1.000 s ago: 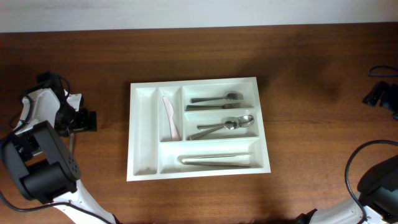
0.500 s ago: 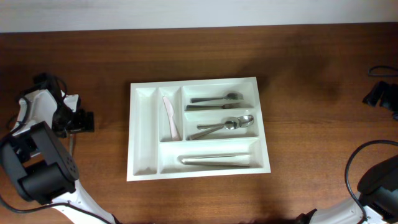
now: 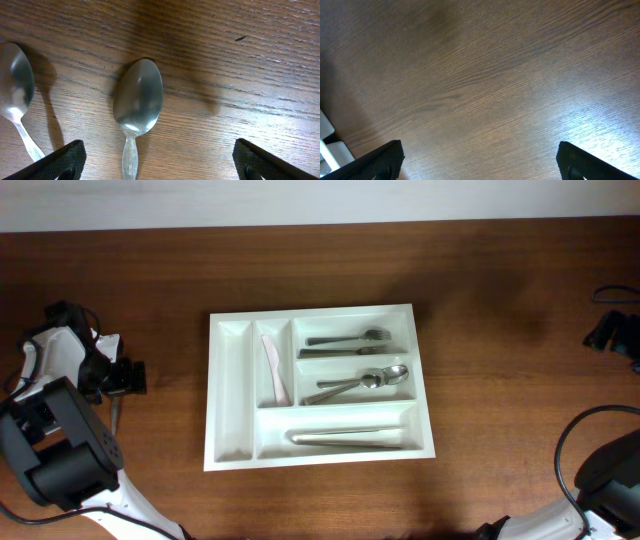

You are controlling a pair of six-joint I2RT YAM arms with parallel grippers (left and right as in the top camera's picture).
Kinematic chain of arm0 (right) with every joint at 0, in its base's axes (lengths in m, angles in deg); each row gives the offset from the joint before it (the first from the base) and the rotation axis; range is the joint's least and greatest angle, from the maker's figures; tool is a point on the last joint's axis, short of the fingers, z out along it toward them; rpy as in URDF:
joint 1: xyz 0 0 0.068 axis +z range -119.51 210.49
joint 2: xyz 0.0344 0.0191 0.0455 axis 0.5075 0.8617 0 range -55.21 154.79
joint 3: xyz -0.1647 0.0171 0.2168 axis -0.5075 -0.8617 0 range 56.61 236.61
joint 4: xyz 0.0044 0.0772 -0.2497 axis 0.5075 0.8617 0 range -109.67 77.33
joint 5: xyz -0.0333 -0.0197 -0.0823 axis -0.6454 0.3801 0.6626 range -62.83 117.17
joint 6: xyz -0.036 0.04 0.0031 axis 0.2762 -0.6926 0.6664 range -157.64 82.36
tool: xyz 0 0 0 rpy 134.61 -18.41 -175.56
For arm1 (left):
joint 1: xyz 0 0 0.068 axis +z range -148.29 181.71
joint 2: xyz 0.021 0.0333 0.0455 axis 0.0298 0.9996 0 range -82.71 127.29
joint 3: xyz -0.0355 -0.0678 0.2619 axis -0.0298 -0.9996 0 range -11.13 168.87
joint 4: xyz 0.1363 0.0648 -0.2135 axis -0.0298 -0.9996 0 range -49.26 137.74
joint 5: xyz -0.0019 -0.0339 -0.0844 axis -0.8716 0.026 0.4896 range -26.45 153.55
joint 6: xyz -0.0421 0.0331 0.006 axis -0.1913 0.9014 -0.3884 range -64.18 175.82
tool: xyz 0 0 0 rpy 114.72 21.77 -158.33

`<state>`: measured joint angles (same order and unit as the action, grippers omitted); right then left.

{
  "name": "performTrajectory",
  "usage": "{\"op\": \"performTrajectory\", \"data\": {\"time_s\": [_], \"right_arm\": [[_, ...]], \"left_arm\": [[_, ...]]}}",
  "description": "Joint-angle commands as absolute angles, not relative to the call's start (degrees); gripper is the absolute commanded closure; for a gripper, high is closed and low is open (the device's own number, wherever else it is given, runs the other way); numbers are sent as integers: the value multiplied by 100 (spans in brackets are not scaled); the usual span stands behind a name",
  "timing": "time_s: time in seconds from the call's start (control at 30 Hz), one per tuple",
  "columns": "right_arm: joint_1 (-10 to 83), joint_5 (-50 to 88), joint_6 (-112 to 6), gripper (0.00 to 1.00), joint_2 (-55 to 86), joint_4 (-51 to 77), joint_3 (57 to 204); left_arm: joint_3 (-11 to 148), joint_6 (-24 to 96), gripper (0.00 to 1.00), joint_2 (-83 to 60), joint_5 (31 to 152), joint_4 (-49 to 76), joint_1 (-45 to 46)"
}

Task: Pack container
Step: 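Lower the left gripper onto a silver spoon and close it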

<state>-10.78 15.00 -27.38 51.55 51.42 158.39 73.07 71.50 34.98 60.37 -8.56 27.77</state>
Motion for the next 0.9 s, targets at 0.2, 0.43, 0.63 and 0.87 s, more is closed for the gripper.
{"op": "performTrajectory", "data": {"time_s": [0.2,0.43,0.63,0.87], "right_arm": [[-1074,1428,-2764,1,5030,5140,15808],[-1074,1428,-2764,1,5030,5140,15808],[-1074,1428,-2764,1,5030,5140,15808],[-1074,1428,-2764,1,5028,5140,15808]], "left_arm": [[7235,7264,4,3806,6126,-928,2815],[7235,7264,4,3858,6126,-971,2815],[7235,7264,18,3858,6124,-974,2815],[7235,7264,45,3858,6124,-974,2815]]}}
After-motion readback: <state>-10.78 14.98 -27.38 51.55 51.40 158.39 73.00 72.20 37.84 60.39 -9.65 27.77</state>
